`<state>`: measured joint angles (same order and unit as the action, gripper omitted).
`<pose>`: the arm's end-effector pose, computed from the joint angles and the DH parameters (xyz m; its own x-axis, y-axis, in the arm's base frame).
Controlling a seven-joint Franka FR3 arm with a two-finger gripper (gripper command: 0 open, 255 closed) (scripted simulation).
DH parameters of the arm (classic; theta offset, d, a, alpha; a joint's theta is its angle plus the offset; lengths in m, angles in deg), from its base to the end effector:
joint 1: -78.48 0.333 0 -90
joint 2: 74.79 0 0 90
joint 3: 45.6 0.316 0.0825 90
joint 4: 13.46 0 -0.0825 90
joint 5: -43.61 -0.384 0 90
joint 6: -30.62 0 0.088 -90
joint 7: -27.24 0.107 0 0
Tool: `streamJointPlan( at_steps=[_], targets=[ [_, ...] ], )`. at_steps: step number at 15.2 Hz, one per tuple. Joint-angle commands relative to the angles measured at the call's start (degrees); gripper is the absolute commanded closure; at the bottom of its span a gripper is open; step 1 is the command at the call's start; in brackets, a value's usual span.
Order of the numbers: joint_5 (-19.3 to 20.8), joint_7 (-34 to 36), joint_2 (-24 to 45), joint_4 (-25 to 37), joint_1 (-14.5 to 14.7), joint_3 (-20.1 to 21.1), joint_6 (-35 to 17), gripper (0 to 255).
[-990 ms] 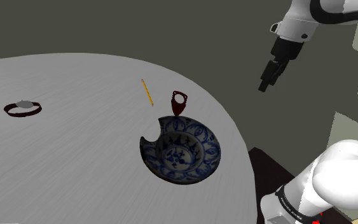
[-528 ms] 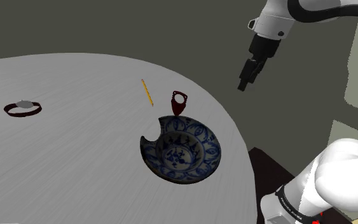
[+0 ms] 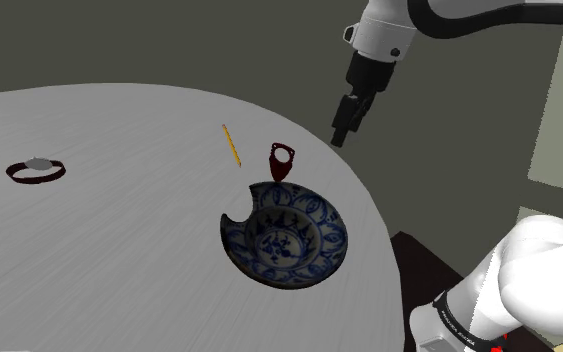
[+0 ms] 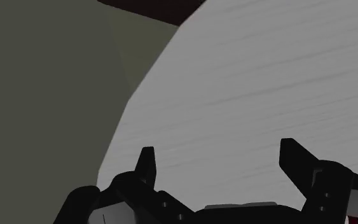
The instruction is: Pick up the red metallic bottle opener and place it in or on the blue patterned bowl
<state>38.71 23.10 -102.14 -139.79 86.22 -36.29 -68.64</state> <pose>0.3873 0.1372 0.5635 0.9434 0.3317 0.0007 0.3317 -0.9433 -0.0100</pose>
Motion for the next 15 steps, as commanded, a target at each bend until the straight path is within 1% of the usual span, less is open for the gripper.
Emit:
streamJointPlan(
  at_steps=[1, 5, 10, 15],
  targets=[
    [-0.32, 0.61, 2.39, 2.33, 0.93, 1.52, -0.68, 0],
    [-0.43, 2.31, 7.54, 6.81, 2.75, 4.88, -2.53, 0],
    [0.56, 4.60, 14.08, 13.00, 4.79, 8.90, -4.17, 0],
    [0.54, 4.61, 14.36, 9.44, 4.88, 9.10, -8.01, 0]
  ],
)
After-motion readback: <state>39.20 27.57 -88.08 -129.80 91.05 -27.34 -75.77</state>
